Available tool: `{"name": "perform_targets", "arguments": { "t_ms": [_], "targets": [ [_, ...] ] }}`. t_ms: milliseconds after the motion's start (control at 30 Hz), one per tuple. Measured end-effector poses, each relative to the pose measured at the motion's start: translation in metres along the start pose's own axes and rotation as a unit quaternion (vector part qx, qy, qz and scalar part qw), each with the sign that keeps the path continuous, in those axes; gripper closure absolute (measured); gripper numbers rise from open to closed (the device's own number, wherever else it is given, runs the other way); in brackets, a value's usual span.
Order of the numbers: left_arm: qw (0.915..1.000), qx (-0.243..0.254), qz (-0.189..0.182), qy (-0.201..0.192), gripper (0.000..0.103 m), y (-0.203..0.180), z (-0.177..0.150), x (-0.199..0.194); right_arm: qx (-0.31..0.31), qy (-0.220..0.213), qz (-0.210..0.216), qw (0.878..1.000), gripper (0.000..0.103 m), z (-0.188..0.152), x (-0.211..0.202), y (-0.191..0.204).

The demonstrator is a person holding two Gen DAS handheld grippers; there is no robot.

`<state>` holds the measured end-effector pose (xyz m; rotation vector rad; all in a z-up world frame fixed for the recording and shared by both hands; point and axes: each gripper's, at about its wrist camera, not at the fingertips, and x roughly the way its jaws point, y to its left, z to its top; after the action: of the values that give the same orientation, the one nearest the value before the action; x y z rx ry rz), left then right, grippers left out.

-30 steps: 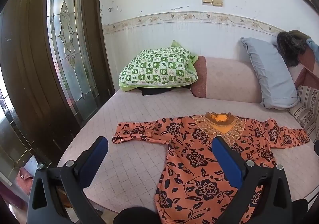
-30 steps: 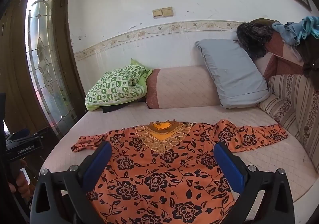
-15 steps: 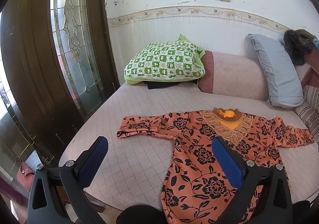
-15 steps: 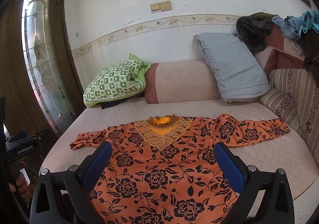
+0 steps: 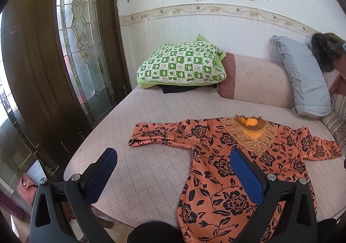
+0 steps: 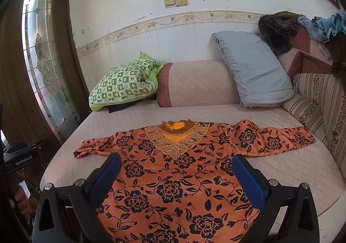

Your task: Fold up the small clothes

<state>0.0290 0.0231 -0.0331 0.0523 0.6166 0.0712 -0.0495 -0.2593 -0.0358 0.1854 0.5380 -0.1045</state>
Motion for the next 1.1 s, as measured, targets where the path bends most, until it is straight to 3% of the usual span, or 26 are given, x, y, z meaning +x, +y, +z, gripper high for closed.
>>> {"name": "perform_targets", "arguments": {
  "t_ms": [600,767,900,1100],
  "targets": [
    [0.9999,-0.003,0.003,0.013,0.0,0.004,-0.003,0.015,0.003,0.012,-0.001,1.0,0.0,-0.003,0.014,0.0],
    [0.9995,-0.005,0.008,0.032,0.0,0.012,-0.005,0.033,0.002,0.024,-0.003,1.0,0.0,-0.006,0.024,-0.001],
    [0.9974,-0.027,0.041,0.053,0.0,0.044,-0.009,0.059,0.001,0.036,-0.009,0.999,0.0,-0.009,0.036,-0.003],
    [0.9856,-0.071,0.138,0.066,0.0,0.111,-0.019,0.087,0.01,0.056,-0.01,0.998,0.0,-0.012,0.057,-0.005]
  ]
}}
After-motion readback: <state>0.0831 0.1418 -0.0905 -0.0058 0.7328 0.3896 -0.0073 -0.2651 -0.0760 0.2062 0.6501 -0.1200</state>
